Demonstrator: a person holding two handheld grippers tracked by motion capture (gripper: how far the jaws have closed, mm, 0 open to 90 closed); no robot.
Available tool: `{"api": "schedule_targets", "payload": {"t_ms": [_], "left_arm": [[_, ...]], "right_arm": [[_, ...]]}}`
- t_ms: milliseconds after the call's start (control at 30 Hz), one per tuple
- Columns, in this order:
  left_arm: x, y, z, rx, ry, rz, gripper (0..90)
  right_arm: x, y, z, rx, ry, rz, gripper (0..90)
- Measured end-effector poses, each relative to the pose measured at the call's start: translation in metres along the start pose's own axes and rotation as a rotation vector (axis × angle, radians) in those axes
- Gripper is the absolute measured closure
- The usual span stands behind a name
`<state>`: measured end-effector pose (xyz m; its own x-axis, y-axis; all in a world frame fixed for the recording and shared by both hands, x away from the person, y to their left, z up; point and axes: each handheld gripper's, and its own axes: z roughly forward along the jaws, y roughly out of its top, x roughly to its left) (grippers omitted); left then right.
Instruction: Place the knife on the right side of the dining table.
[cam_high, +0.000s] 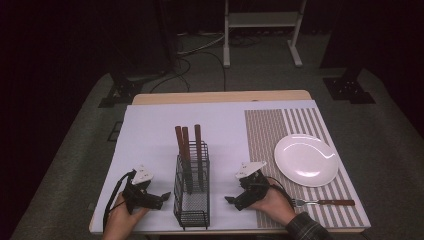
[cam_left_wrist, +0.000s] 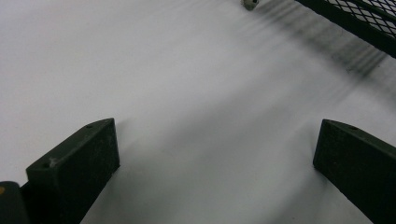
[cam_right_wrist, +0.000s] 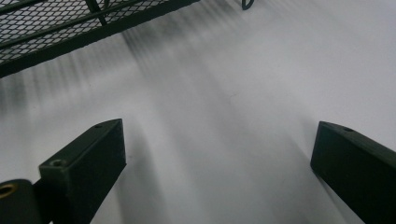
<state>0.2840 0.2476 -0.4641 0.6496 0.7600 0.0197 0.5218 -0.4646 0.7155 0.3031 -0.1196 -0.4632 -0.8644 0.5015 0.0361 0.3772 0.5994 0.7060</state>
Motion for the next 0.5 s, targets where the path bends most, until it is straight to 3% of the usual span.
{"api": "schedule_targets", "payload": {"t_ms": [500], "left_arm": [[0.0000,0.0000,-0.0001,0.001,0.000,0.000,0.0]], "right_arm": [[-0.0015,0.0094,-0.0084,-0.028,0.006,0.008,2.0]]}}
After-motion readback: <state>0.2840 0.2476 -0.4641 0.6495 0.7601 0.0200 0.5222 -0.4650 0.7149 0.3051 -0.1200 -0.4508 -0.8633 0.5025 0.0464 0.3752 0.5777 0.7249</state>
